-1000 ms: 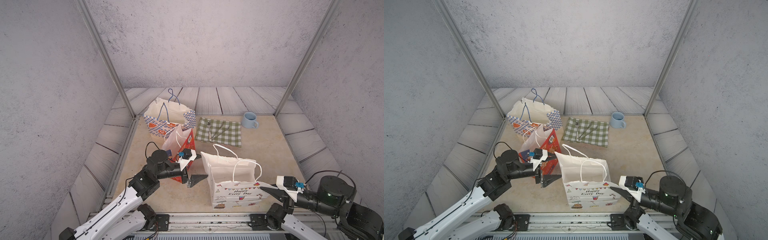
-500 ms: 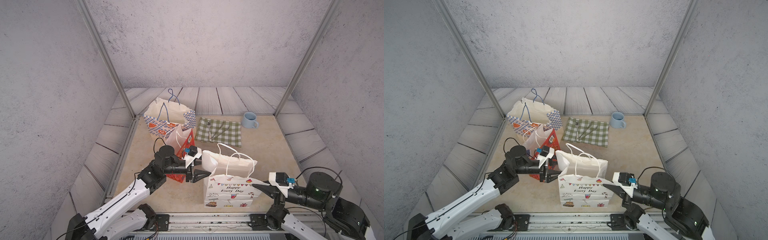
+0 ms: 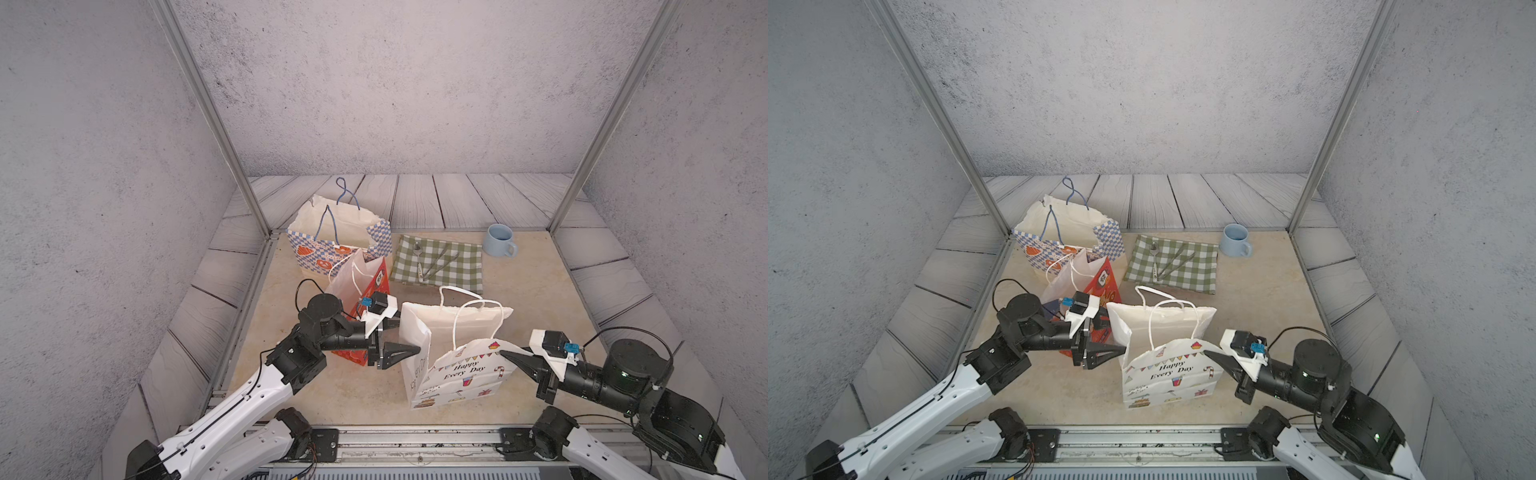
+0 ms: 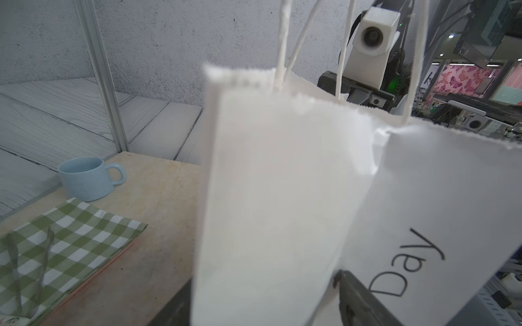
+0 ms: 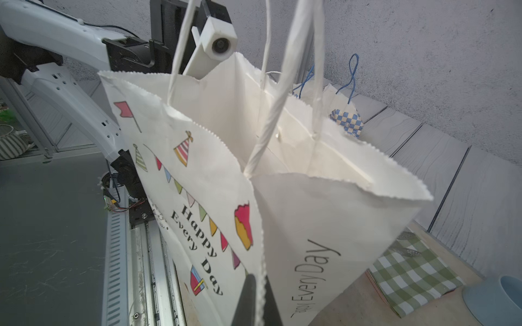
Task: Put away the paper bag
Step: Press the paper bag at the center of the board.
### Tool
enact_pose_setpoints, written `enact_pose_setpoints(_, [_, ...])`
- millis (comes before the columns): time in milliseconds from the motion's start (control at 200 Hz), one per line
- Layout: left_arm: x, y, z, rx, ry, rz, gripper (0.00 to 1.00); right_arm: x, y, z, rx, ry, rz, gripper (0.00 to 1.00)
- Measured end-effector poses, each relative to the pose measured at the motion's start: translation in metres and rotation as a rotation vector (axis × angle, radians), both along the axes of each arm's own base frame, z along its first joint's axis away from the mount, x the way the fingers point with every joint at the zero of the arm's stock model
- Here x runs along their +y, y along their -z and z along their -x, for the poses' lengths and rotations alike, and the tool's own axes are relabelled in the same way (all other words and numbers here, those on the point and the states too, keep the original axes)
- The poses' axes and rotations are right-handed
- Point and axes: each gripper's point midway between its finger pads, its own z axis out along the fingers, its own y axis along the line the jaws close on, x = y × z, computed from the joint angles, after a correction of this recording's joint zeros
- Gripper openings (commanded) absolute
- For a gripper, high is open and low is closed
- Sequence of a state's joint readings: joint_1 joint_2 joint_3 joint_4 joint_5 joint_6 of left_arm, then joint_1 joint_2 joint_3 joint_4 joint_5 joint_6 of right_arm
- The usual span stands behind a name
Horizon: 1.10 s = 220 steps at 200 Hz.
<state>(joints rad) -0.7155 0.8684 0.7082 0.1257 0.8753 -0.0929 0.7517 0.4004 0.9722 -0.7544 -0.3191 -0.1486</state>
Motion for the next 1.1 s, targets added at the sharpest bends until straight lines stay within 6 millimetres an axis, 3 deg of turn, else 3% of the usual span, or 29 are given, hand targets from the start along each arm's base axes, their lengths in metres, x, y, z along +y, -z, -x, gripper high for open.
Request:
enact_pose_setpoints(300, [0.004,0.034,0.001,0.011,-0.01,-0.076,0.93,-0.008,-0.023,0.008,-0.05,0.009,-0.101,0.0])
enact_pose_setpoints(525, [0.006,0.037,0.003,-0.02,-0.012,-0.085,0.93,-0.008,-0.029,0.008,-0.048,0.012,-0.131,0.0])
enact_pose_setpoints(786, [0.011,0.043,-0.002,-0.073,-0.066,-0.087,0.8,-0.006,-0.04,0.008,-0.063,0.011,-0.173,0.0])
enact_pose_setpoints(1101, [0.007,0.042,-0.024,-0.163,-0.167,-0.101,0.63,0.001,-0.041,0.002,-0.055,0.006,-0.187,0.0])
